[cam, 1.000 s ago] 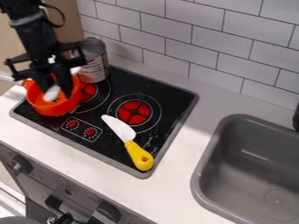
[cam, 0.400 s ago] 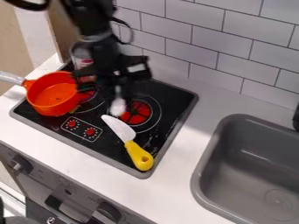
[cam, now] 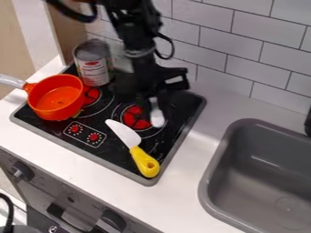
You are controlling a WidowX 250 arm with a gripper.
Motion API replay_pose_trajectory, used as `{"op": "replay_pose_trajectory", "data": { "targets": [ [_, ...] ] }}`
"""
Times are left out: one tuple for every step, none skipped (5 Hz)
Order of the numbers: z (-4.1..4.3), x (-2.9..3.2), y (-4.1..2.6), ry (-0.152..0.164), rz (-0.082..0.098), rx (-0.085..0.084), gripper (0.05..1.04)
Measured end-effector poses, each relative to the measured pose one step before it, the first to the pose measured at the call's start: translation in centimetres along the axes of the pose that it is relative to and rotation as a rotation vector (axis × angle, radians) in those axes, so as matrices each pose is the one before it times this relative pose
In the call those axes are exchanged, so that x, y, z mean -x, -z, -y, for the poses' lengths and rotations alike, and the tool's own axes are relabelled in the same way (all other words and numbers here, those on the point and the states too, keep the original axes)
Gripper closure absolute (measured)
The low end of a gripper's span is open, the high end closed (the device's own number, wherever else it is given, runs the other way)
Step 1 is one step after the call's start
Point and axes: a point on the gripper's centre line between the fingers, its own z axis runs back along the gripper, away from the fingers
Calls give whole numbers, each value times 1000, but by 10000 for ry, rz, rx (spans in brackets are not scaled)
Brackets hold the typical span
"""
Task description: Put the white spoon on the top right corner of the right-side burner
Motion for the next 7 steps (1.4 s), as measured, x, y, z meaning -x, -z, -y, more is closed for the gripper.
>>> {"op": "replay_pose_trajectory", "data": {
  "targets": [
    [1094,-561,898,-10,186,5,869],
    [833,-390,1182,-25,-24,-48,869],
    [604,-234,61,300,150,105,869],
    [-175,-138,62,1262,428,-627,869],
    [-371,45,226,537,151,-316,869],
    [-396,-59,76,262,69,-108,819],
    [-300,148,-29,-356,-192,-24,574]
  ]
}}
